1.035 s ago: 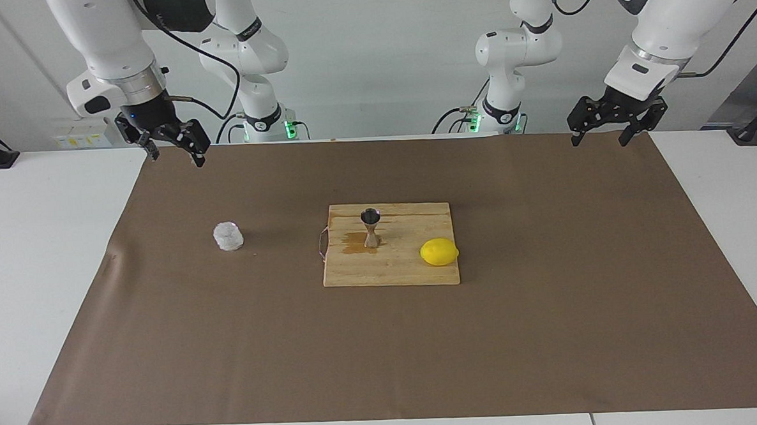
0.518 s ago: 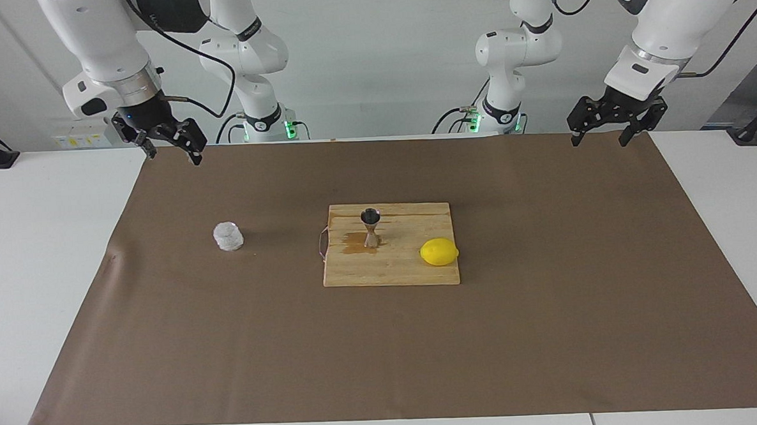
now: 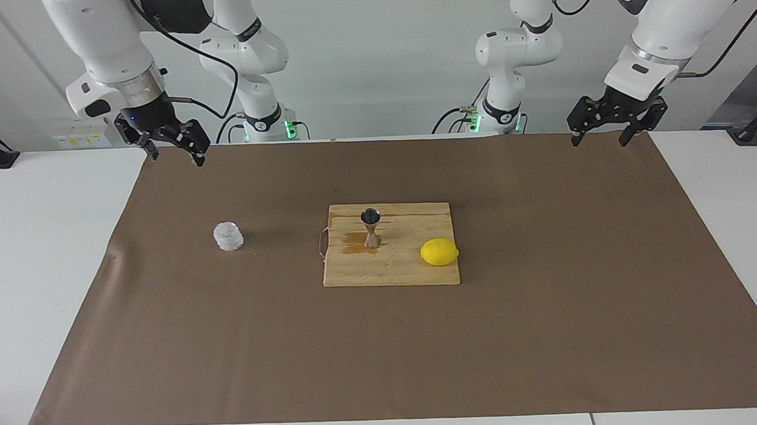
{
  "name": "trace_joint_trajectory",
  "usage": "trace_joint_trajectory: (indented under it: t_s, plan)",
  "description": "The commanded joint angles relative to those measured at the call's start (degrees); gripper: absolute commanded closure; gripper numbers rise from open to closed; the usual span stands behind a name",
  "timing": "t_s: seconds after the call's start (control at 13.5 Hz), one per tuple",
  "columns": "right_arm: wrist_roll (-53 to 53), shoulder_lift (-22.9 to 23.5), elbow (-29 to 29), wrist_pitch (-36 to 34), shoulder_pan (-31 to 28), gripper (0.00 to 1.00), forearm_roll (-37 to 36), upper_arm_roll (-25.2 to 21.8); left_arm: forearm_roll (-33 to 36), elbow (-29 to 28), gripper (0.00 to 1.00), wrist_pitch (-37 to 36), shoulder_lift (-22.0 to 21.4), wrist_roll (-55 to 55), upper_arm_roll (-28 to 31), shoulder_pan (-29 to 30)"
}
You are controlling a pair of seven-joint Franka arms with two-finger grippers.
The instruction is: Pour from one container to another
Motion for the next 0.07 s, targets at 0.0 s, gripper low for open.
trace_joint_trajectory:
  t_s: [0.0]
  plan:
    - [-1.17, 0.80, 1.51, -1.40, -1.13, 0.00, 1.44, 0.92, -0.56, -1.04, 0.00, -0.50, -1.30, 0.16, 0.19, 0.14]
